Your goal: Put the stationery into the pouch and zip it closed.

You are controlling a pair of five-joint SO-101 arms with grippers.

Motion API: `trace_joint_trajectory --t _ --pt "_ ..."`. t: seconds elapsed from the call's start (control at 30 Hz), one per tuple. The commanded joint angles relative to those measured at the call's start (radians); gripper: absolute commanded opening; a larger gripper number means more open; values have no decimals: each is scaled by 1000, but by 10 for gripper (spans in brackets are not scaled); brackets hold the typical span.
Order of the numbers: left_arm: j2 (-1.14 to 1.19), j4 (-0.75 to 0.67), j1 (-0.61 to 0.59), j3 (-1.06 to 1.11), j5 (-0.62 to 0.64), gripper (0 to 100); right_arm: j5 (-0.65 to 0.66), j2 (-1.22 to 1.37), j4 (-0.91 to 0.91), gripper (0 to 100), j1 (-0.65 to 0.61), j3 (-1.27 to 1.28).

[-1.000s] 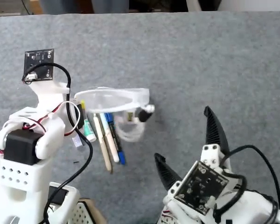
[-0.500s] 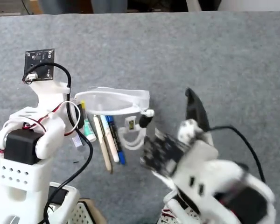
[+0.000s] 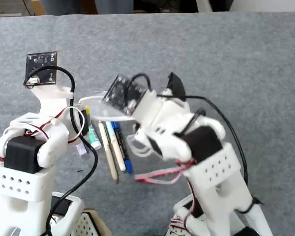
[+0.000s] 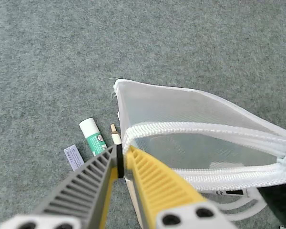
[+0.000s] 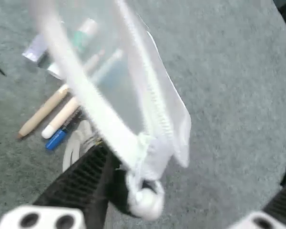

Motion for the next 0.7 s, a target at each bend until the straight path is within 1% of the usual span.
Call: trace_joint_trajectory --t 0.0,0.07,0.1,0.27,0.4,0.47,0.53,0.57,0.63,0.67 --pt "0 -2 -10 -35 12 28 8 25 -25 342 64 -2" --pt "0 -2 -10 -35 12 28 8 31 -26 257 78 -1" --pt "0 -2 -10 -35 12 28 8 35 -38 235 83 1" --pt "0 -2 -10 -35 12 28 6 35 -127 227 106 65" --pt "3 0 -10 -35 12 28 8 36 -144 214 106 105" --pt "6 0 -10 -35 12 28 8 31 -144 149 106 105" --pt "8 -2 -10 -35 12 28 8 28 -144 42 106 101" --pt "8 -2 -10 -35 12 28 5 28 -144 5 106 93" --pt "8 -2 -10 -33 12 28 0 28 -143 34 107 79" --pt "8 -2 -10 -31 12 28 5 28 -143 24 107 73"
